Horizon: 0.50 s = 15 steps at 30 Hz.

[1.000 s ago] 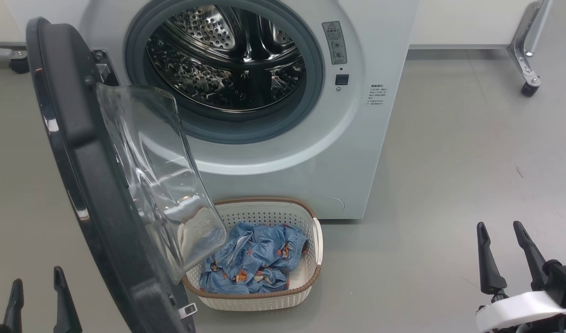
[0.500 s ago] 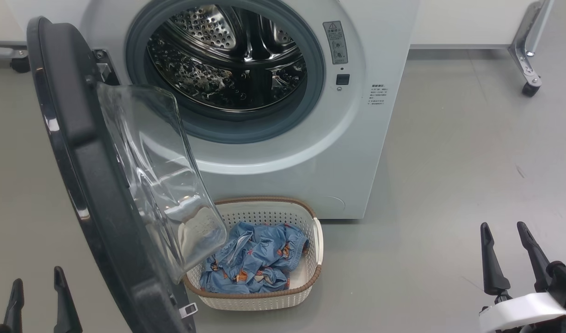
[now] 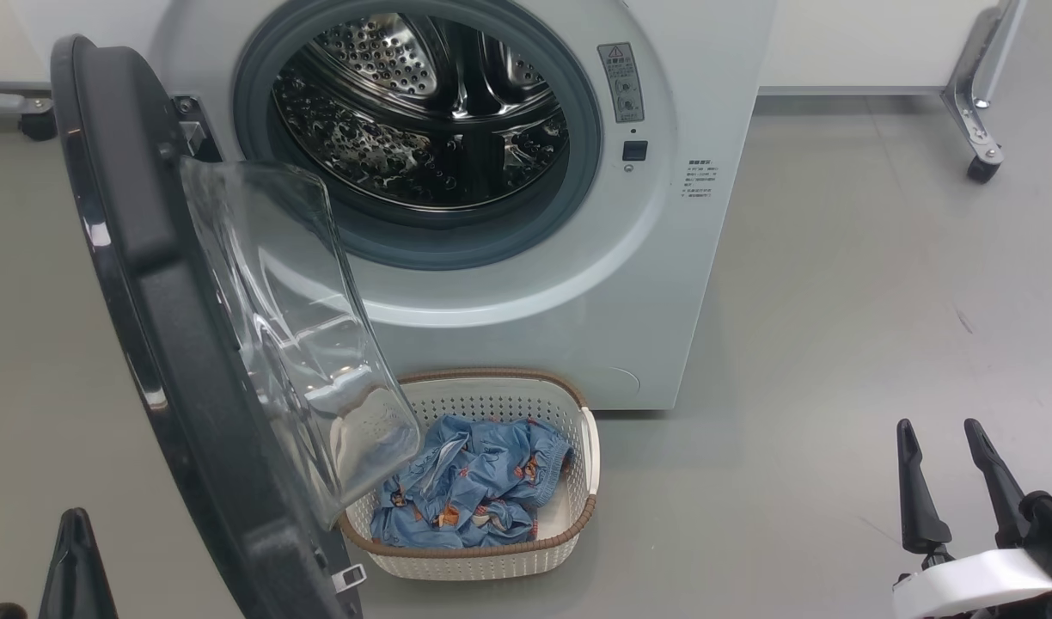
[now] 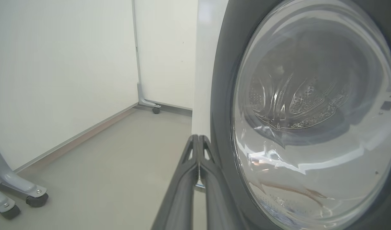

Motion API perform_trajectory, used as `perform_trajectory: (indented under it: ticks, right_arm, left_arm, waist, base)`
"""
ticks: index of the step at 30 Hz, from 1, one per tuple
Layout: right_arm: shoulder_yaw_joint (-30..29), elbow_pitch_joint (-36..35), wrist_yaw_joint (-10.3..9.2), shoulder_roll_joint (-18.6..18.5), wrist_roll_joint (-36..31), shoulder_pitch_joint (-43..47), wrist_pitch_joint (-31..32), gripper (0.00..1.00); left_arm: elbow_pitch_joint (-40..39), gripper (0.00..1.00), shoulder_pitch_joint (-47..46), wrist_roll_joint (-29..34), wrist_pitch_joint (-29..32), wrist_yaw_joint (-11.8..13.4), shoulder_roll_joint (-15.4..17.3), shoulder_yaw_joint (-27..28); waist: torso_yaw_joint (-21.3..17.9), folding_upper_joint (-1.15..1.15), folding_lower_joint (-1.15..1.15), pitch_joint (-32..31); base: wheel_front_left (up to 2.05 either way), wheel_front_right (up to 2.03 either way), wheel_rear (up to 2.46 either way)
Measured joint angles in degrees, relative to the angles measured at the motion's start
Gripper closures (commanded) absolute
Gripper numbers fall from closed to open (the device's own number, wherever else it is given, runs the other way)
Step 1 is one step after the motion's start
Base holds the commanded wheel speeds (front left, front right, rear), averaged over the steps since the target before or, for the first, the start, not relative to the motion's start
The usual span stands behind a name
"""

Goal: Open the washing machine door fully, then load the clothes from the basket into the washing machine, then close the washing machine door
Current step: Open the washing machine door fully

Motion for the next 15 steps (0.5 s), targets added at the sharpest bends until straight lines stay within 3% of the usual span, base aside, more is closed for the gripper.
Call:
perform_trajectory:
  ticks: [7, 15]
  right_arm:
    - [-1.26, 0.0, 0.6, 0.38, -0.51, 0.07, 0.0, 0.0]
    - [-3.11, -0.13, 1.1, 1.05, -0.81, 0.57, 0.01, 0.0]
  left_arm:
    - [-0.02, 1.0, 0.02, 0.01, 0.0, 0.0, 0.0, 0.57]
    - [-5.99, 1.0, -1.19, -0.82, 0.0, 0.92, -0.03, 6.54]
  waist:
    - [0.1, 0.0, 0.0, 0.06]
    - [0.76, 0.0, 0.0, 0.25]
  base:
    - [0.0, 0.0, 0.0]
    - [0.0, 0.0, 0.0]
